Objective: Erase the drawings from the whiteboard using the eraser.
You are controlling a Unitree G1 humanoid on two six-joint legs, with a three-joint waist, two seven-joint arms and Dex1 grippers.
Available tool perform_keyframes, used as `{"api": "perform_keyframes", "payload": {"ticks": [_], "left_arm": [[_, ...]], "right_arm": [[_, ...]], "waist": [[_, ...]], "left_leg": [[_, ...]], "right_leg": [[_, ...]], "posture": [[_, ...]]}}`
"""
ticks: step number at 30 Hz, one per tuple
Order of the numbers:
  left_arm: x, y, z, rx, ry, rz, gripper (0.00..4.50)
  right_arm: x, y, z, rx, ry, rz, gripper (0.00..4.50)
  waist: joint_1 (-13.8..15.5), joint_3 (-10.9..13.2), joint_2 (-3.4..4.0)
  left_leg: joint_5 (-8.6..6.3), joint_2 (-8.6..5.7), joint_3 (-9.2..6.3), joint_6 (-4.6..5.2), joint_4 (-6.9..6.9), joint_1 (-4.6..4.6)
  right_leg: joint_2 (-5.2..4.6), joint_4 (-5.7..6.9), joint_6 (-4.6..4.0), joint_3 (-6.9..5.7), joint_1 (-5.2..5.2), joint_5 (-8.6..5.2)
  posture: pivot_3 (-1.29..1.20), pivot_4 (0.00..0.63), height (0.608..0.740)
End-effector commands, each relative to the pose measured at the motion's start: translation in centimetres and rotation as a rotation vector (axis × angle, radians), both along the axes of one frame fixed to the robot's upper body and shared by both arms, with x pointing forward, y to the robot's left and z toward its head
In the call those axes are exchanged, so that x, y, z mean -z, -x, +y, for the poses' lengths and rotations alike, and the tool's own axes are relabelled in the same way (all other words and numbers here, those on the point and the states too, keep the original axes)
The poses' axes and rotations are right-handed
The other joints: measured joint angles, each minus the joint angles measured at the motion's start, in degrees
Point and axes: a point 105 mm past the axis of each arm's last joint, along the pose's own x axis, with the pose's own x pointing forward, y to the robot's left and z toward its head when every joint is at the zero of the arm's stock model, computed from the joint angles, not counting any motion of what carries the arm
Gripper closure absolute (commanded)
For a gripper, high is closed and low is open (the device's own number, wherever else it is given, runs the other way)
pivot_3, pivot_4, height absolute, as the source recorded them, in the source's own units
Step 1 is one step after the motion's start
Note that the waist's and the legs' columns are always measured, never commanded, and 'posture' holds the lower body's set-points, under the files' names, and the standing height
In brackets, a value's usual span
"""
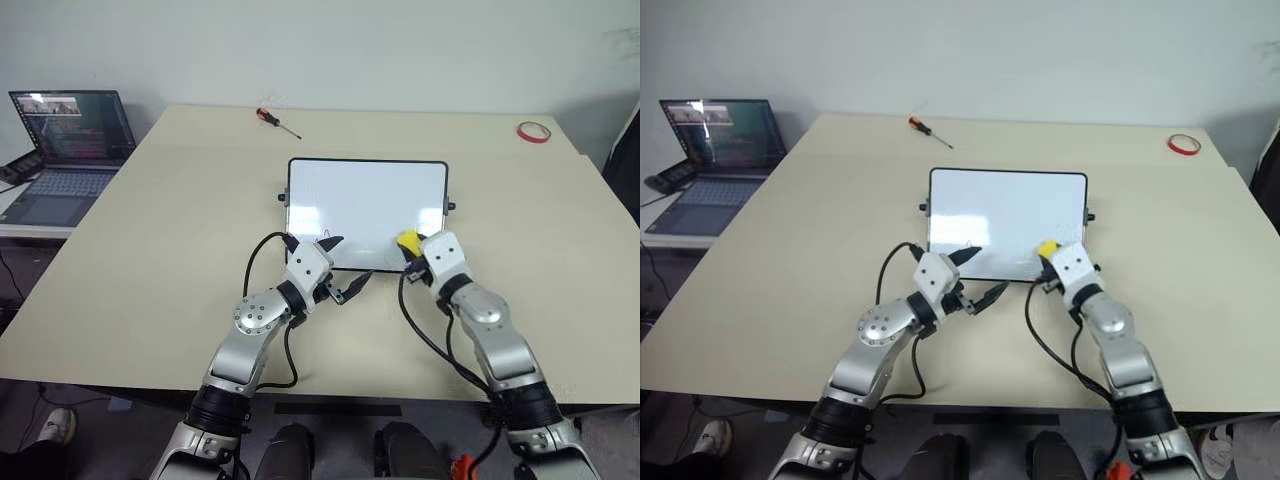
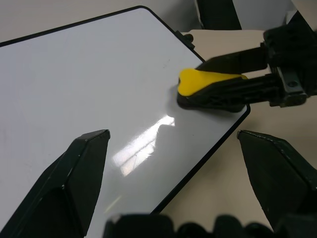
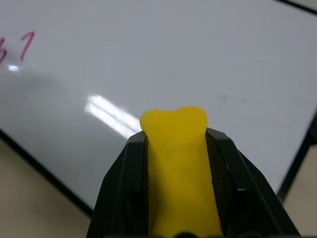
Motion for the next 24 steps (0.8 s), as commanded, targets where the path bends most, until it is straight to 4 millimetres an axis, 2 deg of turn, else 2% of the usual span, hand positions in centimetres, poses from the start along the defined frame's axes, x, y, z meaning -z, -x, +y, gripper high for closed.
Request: {"api": "perform_keyframes", "payload": {"ticks": [1, 4, 8, 11, 15, 19, 22, 24], "left_arm": [[-1.6, 0.0, -0.3, 0.014, 0.02, -0.057, 0.0], [-1.7, 0.0, -0.2, 0.008, 0.02, -0.06, 0.0], [-1.7, 0.2, 0.0, 0.0, 0.02, -0.059, 0.0], [-1.6, 0.4, 0.1, 0.001, 0.017, -0.053, 0.0], [-1.5, 0.4, 0.0, 0.008, 0.015, -0.047, 0.0], [-1.5, 0.5, -0.1, 0.016, 0.013, -0.047, 0.0], [-1.6, 0.4, -0.2, 0.018, 0.013, -0.049, 0.0], [-1.7, 0.4, 0.2, -0.006, 0.02, -0.058, 0.0]], "right_arm": [[0.2, -0.8, 0.2, 0.019, 0.055, 0.005, 3.27], [1.2, -1.1, -0.7, 0.068, 0.095, 0.051, 3.27], [1.9, -0.6, -2.5, 0.113, 0.142, 0.073, 3.27], [3.1, 0.7, -4.4, 0.148, 0.166, 0.118, 3.27], [3.9, 2.2, -5.4, 0.166, 0.176, 0.15, 3.27], [4.0, 2.8, -5.3, 0.166, 0.154, 0.156, 3.27], [3.3, 2.7, -4.4, 0.151, 0.113, 0.125, 3.27], [1.7, 2.5, -3.1, 0.106, 0.037, 0.063, 3.27]], "waist": [[0.02, 0.0, 0.0], [0.04, -0.01, 0.0], [0.24, -0.02, -0.01], [0.82, -0.04, -0.03], [0.9, -0.04, -0.04], [0.81, -0.04, -0.04], [0.75, -0.04, -0.04], [0.61, -0.03, -0.04]], "left_leg": [[0.0, -0.02, 0.01, 0.0, 0.0, -0.06], [0.0, -0.03, 0.05, 0.0, 0.0, -0.16], [0.0, -0.03, 0.0, 0.0, 0.01, -0.1], [0.0, -0.08, -0.09, 0.0, 0.06, -0.07], [0.0, -0.1, -0.11, 0.01, 0.07, 0.0], [0.0, -0.05, -0.1, 0.0, 0.05, 0.15], [0.0, -0.05, -0.08, 0.0, 0.05, 0.17], [0.0, -0.04, -0.08, 0.0, 0.05, 0.16]], "right_leg": [[-0.03, -0.01, 0.0, 0.0, -0.07, 0.0], [-0.06, 0.0, 0.0, 0.01, -0.2, 0.01], [-0.05, 0.05, 0.01, -0.02, -0.14, 0.02], [-0.09, -0.02, 0.02, -0.15, 0.04, 0.02], [-0.13, -0.05, 0.04, -0.14, 0.12, 0.02], [-0.08, -0.04, 0.24, -0.11, 0.21, -0.11], [-0.07, -0.04, 0.24, -0.09, 0.23, -0.11], [-0.07, -0.04, 0.2, -0.08, 0.22, -0.09]], "posture": [[0.0, 0.15, 0.74], [0.0, 0.15, 0.74], [0.0, 0.15, 0.74], [0.0, 0.15, 0.74], [0.0, 0.15, 0.74], [0.0, 0.15, 0.74], [0.0, 0.15, 0.74], [0.0, 0.15, 0.74]]}}
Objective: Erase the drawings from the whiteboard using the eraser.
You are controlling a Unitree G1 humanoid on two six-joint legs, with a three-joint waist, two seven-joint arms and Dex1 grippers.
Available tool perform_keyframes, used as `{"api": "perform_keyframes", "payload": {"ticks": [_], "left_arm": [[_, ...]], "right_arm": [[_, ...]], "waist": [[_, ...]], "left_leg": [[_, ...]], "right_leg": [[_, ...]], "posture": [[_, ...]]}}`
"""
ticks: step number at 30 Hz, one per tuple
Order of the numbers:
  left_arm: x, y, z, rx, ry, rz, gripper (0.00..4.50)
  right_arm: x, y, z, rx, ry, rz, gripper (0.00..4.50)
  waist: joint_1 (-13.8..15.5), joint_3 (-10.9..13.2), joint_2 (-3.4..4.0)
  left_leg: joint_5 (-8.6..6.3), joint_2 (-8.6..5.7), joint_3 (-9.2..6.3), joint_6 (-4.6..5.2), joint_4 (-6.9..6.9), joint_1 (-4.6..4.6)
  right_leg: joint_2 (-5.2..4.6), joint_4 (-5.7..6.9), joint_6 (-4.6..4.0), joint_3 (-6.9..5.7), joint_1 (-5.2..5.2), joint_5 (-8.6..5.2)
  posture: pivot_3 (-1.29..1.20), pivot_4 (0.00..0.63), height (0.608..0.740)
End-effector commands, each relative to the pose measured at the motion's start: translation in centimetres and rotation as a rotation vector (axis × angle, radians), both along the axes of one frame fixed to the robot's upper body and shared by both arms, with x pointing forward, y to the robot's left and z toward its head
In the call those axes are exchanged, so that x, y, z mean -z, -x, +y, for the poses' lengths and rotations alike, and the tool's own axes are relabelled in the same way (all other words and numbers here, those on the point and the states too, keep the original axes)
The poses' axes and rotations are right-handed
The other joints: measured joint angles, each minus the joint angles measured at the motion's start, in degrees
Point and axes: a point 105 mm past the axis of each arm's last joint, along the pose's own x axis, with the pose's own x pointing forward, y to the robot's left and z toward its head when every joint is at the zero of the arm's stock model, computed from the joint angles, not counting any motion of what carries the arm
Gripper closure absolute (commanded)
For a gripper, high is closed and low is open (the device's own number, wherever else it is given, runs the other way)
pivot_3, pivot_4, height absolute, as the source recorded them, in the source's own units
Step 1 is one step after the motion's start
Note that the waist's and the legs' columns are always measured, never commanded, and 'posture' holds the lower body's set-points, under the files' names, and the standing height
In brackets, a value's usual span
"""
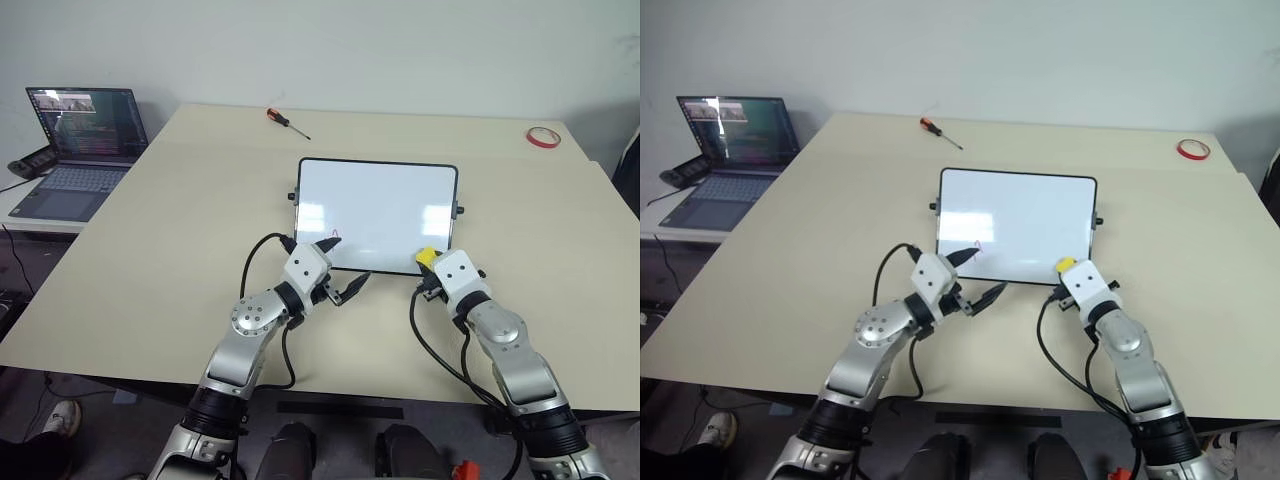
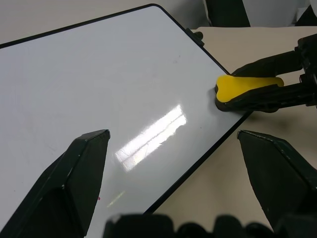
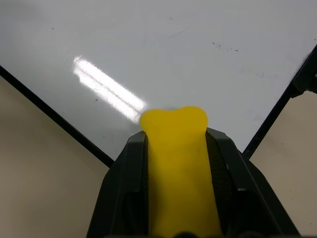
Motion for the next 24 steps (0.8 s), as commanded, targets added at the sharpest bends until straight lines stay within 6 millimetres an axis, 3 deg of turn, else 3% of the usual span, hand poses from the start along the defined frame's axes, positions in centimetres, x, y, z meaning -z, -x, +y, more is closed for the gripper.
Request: {"api": "perform_keyframes", "payload": {"ticks": [1, 7, 12, 15, 24], "left_arm": [[-1.8, 0.3, 0.3, -0.023, 0.035, -0.065, 0.0], [-0.8, 1.0, 3.5, -0.177, 0.046, -0.037, 0.0], [0.5, 1.7, 6.7, -0.36, 0.074, 0.018, 0.0], [1.3, 1.7, 8.4, -0.471, 0.099, 0.05, 0.0], [1.6, 1.5, 8.5, -0.482, 0.107, 0.069, 0.0]], "right_arm": [[-1.9, -0.1, 1.2, -0.039, -0.117, -0.07, 3.27], [-6.3, 1.0, 4.0, -0.195, -0.329, -0.229, 3.27], [-6.8, 1.1, 7.3, -0.32, -0.296, -0.244, 3.27], [-6.5, 0.1, 8.7, -0.347, -0.285, -0.239, 3.27], [-7.2, -3.6, 12.4, -0.4, -0.186, -0.279, 3.27]], "waist": [[-0.25, 0.01, 0.0], [-1.03, 0.09, 0.11], [-0.78, 0.09, 0.11], [-0.72, 0.1, 0.12], [-0.7, 0.1, 0.12]], "left_leg": [[0.0, 0.0, -0.01, 0.0, 0.0, -0.01], [0.0, 0.06, 0.09, 0.0, -0.13, -0.2], [-0.01, 0.04, 0.14, 0.0, -0.15, -0.49], [0.0, 0.05, 0.14, 0.0, -0.17, -0.45], [0.0, 0.03, 0.2, -0.01, -0.19, -0.45]], "right_leg": [[0.0, 0.0, 0.0, 0.0, -0.01, 0.0], [0.02, 0.02, -0.19, 0.14, -0.33, 0.08], [0.0, 0.03, -0.21, 0.18, -0.69, 0.09], [-0.02, 0.04, -0.21, 0.17, -0.69, 0.09], [0.0, 0.05, -0.22, 0.12, -0.72, 0.1]], "posture": [[0.0, 0.15, 0.74], [0.0, 0.15, 0.74], [0.0, 0.15, 0.74], [0.0, 0.15, 0.74], [0.0, 0.15, 0.74]]}}
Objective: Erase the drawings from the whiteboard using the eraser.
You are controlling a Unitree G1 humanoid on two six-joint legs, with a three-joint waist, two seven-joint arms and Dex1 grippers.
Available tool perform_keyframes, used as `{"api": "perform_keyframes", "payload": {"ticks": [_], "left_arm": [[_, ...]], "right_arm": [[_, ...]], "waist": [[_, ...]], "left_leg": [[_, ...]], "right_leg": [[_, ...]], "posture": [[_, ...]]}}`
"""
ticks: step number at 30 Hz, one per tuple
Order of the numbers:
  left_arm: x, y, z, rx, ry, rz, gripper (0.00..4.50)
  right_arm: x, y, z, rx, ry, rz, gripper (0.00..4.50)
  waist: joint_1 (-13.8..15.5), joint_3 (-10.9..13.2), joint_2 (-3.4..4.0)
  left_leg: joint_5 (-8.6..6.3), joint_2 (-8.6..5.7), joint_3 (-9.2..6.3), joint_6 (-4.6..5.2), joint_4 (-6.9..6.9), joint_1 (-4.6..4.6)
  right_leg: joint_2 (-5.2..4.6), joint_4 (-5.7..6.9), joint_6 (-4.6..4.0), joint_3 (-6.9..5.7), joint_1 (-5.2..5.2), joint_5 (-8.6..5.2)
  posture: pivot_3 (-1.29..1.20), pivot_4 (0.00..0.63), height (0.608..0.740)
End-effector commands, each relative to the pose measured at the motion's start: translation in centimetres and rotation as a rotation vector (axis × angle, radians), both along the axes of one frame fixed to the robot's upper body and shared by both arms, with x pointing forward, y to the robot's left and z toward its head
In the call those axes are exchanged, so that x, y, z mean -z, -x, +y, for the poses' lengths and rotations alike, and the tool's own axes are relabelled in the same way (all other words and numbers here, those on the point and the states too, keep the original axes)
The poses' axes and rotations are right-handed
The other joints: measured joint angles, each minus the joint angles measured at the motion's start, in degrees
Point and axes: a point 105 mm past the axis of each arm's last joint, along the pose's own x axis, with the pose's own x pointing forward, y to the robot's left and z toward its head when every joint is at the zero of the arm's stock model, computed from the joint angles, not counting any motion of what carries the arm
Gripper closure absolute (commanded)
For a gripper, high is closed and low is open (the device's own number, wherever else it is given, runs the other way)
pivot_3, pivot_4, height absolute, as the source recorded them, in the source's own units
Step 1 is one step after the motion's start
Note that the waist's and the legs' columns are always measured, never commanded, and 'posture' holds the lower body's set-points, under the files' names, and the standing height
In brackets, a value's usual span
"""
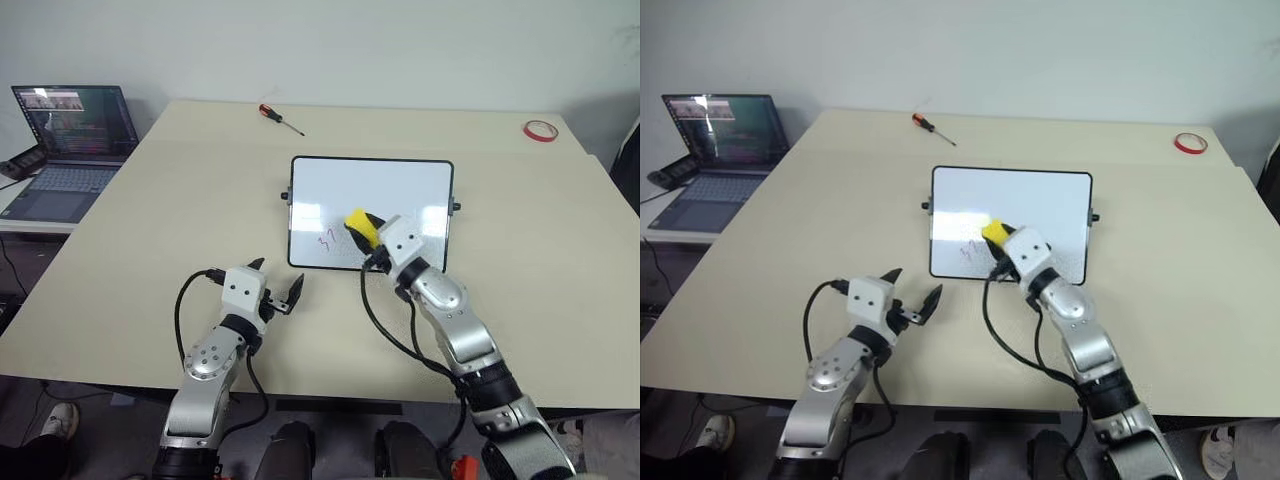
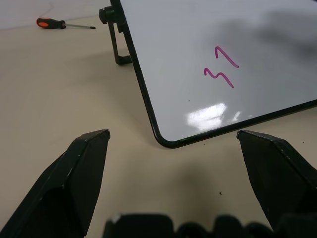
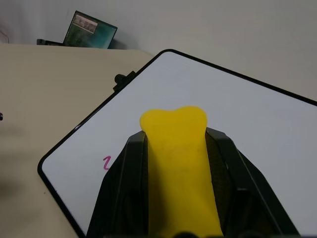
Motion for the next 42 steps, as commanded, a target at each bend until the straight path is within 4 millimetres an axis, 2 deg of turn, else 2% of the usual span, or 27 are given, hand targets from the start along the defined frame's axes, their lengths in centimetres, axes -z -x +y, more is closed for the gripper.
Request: {"api": "perform_keyframes", "payload": {"ticks": [1, 5, 11, 15, 23, 26, 31, 36, 40, 42], "left_arm": [[-1.3, -0.1, -0.5, 0.019, 0.016, -0.045, 0.0], [-1.9, -0.3, -1.1, 0.045, 0.013, -0.063, 0.0], [-2.8, -0.7, -1.5, 0.045, 0.03, -0.087, 0.0], [-3.3, -0.8, -1.4, 0.037, 0.035, -0.099, 0.0], [-3.7, -0.9, -1.5, 0.035, 0.045, -0.106, 0.0], [-3.8, -1.0, -1.6, 0.039, 0.048, -0.105, 0.0], [-3.4, -0.7, -1.9, 0.055, 0.057, -0.09, 0.0], [-3.3, -0.4, -2.0, 0.058, 0.056, -0.083, 0.0], [-3.3, -0.4, -2.1, 0.059, 0.058, -0.082, 0.0], [-3.3, -0.5, -2.1, 0.058, 0.058, -0.083, 0.0]], "right_arm": [[-1.3, -1.1, 1.3, -0.005, 0.015, -0.065, 3.27], [-0.8, -3.3, 2.3, 0.039, 0.018, -0.032, 3.27], [3.9, -4.3, 2.9, 0.042, 0.114, 0.071, 3.27], [5.1, -3.8, 3.6, 0.01, 0.125, 0.091, 3.27], [9.1, 0.0, 5.2, -0.198, 0.183, 0.217, 3.27], [8.7, -0.5, 4.7, -0.175, 0.184, 0.211, 3.27], [4.9, -4.0, 2.4, 0.043, 0.155, 0.061, 3.27], [2.3, -5.4, 1.5, 0.163, 0.099, -0.036, 3.27], [3.2, -4.5, 2.7, 0.088, 0.119, -0.021, 3.27], [4.4, -3.6, 3.5, 0.011, 0.155, 0.009, 3.27]], "waist": [[-0.03, 0.0, 0.0], [-0.08, 0.0, 0.0], [-0.16, -0.01, 0.0], [-0.31, -0.06, 0.0], [-0.25, -0.08, 0.0], [-0.21, -0.08, 0.0], [-0.13, -0.06, 0.02], [0.29, -0.06, 0.02], [0.04, -0.06, 0.02], [-0.02, -0.06, 0.02]], "left_leg": [[0.0, 0.01, 0.02, 0.0, 0.0, 0.01], [0.0, 0.03, 0.09, 0.0, -0.03, 0.01], [0.0, 0.03, 0.2, 0.0, -0.04, 0.04], [0.0, 0.1, 0.24, 0.0, -0.04, 0.27], [0.0, 0.3, 0.28, 0.0, -0.02, 0.32], [0.0, 0.3, 0.29, -0.01, -0.01, 0.31], [0.02, 0.36, 0.26, -0.02, 0.0, 0.32], [0.04, 0.38, 0.16, -0.06, 0.11, 0.22], [0.03, 0.39, 0.24, -0.06, 0.07, 0.15], [0.03, 0.41, 0.25, -0.06, 0.07, 0.15]], "right_leg": [[0.0, 0.01, 0.0, 0.0, -0.01, 0.0], [0.02, 0.04, -0.02, 0.01, -0.06, 0.01], [0.01, 0.03, -0.02, 0.04, -0.06, 0.01], [0.09, 0.12, -0.09, 0.07, 0.08, 0.07], [0.29, 0.13, -0.16, 0.12, 0.1, 0.14], [0.29, 0.13, -0.16, 0.12, 0.1, 0.16], [0.36, 0.12, -0.18, 0.11, 0.11, 0.2], [0.39, 0.08, -0.2, 0.13, 0.12, 0.25], [0.39, 0.07, -0.19, 0.14, 0.01, 0.25], [0.4, 0.08, -0.19, 0.14, 0.01, 0.25]], "posture": [[0.0, 0.15, 0.74], [0.0, 0.15, 0.74], [0.0, 0.15, 0.74], [0.0, 0.15, 0.74], [0.0, 0.15, 0.74], [0.0, 0.15, 0.74], [0.0, 0.15, 0.74], [0.0, 0.15, 0.74], [0.0, 0.15, 0.74], [0.0, 0.15, 0.74]]}}
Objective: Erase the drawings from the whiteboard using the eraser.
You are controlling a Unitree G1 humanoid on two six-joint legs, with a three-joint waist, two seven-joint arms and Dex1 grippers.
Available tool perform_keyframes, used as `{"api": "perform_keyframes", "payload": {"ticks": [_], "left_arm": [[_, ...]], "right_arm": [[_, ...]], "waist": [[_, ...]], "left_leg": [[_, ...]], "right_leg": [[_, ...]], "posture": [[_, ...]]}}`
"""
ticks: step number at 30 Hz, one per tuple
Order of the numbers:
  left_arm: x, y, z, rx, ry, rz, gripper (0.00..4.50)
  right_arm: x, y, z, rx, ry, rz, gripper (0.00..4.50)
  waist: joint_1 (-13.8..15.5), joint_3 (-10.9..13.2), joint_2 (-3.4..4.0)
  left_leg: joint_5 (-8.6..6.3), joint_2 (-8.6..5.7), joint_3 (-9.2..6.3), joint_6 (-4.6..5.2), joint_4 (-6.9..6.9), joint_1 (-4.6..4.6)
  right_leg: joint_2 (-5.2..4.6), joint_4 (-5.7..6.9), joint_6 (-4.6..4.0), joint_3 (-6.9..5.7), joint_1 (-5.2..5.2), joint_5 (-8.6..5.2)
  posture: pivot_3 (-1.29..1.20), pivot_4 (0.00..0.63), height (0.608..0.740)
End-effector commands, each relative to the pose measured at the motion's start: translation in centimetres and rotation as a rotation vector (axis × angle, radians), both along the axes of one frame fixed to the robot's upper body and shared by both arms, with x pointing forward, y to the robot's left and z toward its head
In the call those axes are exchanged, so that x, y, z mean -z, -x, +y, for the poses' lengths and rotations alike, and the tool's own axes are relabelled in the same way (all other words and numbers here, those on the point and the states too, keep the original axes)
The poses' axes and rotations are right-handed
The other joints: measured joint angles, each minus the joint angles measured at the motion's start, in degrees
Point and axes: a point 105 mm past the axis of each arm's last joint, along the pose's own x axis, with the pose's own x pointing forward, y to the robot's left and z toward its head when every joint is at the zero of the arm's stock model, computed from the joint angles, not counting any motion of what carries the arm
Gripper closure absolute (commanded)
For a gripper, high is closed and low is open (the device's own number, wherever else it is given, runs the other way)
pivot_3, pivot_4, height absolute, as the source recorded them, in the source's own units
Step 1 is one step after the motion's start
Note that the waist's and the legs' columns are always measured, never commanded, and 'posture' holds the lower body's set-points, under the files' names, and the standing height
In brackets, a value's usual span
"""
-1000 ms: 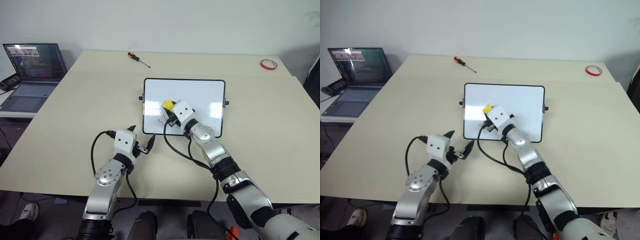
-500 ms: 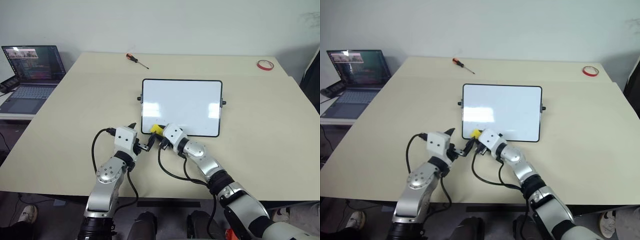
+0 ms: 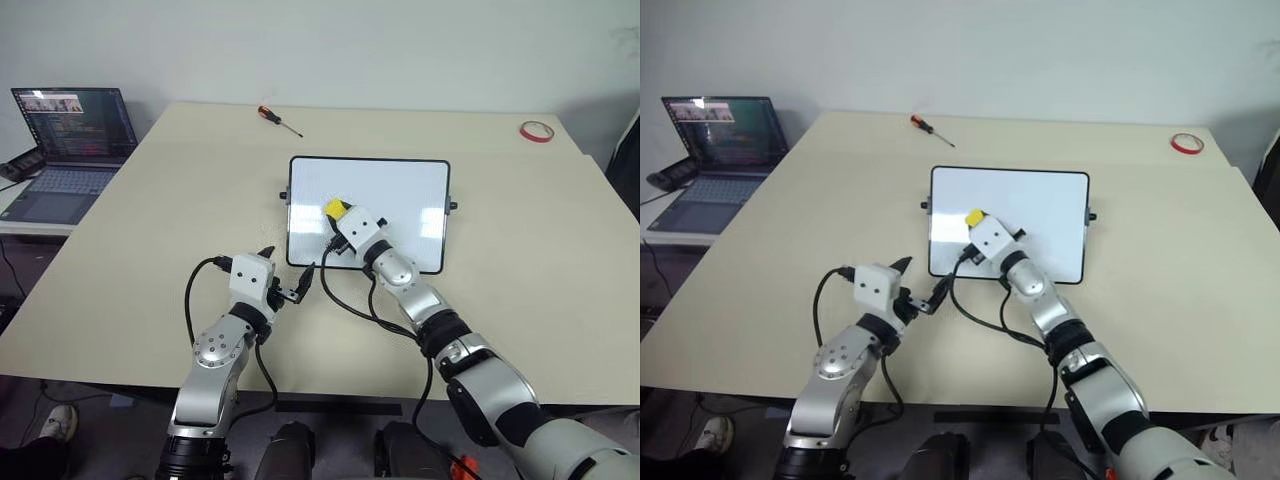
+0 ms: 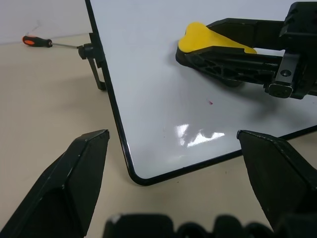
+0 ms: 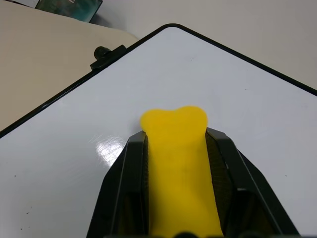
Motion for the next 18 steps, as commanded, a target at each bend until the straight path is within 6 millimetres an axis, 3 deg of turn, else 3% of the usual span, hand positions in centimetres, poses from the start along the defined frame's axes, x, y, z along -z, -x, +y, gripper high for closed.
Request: {"api": "perform_keyframes", "payload": {"ticks": [1, 3, 5, 8, 18], "left_arm": [[-1.5, 0.2, -0.5, 0.016, 0.011, -0.056, 0.0], [-1.5, 0.1, -0.5, 0.017, 0.011, -0.057, 0.0], [-1.5, 0.1, -0.6, 0.021, 0.013, -0.057, 0.0], [-1.5, 0.1, -0.7, 0.025, 0.013, -0.056, 0.0], [-2.0, -0.2, -1.3, 0.052, 0.019, -0.064, 0.0]], "right_arm": [[2.6, 1.3, 0.6, -0.09, 0.059, 0.076, 3.27], [3.7, 1.8, 0.7, -0.125, 0.091, 0.115, 3.27], [6.2, 2.5, -0.5, -0.133, 0.133, 0.211, 3.27], [7.6, 2.7, -1.9, -0.102, 0.149, 0.274, 3.27], [4.4, -0.5, -6.1, 0.18, 0.105, 0.152, 3.27]], "waist": [[-0.06, 0.0, 0.0], [-0.13, 0.0, 0.0], [-0.13, -0.02, 0.0], [-0.1, -0.04, 0.02], [0.7, -0.01, 0.08]], "left_leg": [[0.0, 0.0, 0.01, 0.0, 0.0, 0.01], [-0.01, 0.02, 0.04, 0.01, 0.0, 0.02], [0.0, 0.05, 0.07, 0.01, 0.0, 0.04], [0.0, 0.07, 0.06, 0.01, 0.02, 0.11], [0.02, 0.02, -0.23, 0.0, 0.13, 0.65]], "right_leg": [[0.0, 0.0, 0.0, 0.0, 0.01, 0.0], [0.01, -0.01, 0.0, 0.0, 0.01, 0.0], [0.03, 0.0, 0.0, 0.01, 0.01, 0.01], [0.05, 0.01, -0.01, 0.0, 0.09, 0.01], [0.05, -0.1, -0.01, -0.05, 0.82, 0.02]], "posture": [[0.0, 0.15, 0.74], [0.0, 0.15, 0.74], [0.0, 0.15, 0.74], [0.0, 0.15, 0.74], [0.0, 0.15, 0.74]]}}
